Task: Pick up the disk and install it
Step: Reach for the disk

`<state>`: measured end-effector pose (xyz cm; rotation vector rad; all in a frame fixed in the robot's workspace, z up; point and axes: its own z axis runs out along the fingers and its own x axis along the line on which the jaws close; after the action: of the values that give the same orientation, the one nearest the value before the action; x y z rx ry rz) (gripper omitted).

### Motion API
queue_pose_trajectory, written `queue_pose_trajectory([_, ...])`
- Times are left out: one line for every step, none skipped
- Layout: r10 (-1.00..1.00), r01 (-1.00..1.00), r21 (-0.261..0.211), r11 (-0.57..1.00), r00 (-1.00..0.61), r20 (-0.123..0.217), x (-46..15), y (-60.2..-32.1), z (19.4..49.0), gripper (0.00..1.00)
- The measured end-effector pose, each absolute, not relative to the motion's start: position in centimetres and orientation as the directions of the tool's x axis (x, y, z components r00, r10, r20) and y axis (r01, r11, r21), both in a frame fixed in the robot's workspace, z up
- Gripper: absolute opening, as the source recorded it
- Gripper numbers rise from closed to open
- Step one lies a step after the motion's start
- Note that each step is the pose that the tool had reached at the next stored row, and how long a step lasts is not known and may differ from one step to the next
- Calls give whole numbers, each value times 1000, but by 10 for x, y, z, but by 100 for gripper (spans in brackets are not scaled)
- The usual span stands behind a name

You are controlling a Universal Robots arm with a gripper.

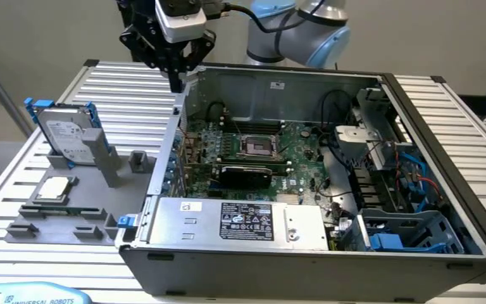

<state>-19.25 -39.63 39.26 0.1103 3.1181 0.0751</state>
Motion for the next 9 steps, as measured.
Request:
queue_pose_trajectory([71, 70, 49, 996, -997, -19, -197, -396, 393, 11])
queue_pose_trajectory([71, 70, 49, 996, -997, -19, -202, -395, 393, 11])
queue_pose_trajectory([71, 70, 49, 996, -997, -19, -206, -395, 393, 11])
queue_pose_trajectory([71, 70, 49, 996, -997, -19, -211, -394, 393, 11])
queue_pose_trajectory([71, 70, 49, 996, -997, -19, -215, -393, 393, 11])
queue_pose_trajectory([71, 70, 49, 996, -997, -19, -220, -393, 393, 11])
queue_pose_trajectory([71, 70, 49, 996, -997, -19, -224, -392, 393, 11])
queue_pose_trajectory([71, 70, 49, 996, -997, -19, -229, -391, 393, 11])
queue_pose_trajectory([71, 70, 49, 996, -997, -19, -234, -390, 393, 11])
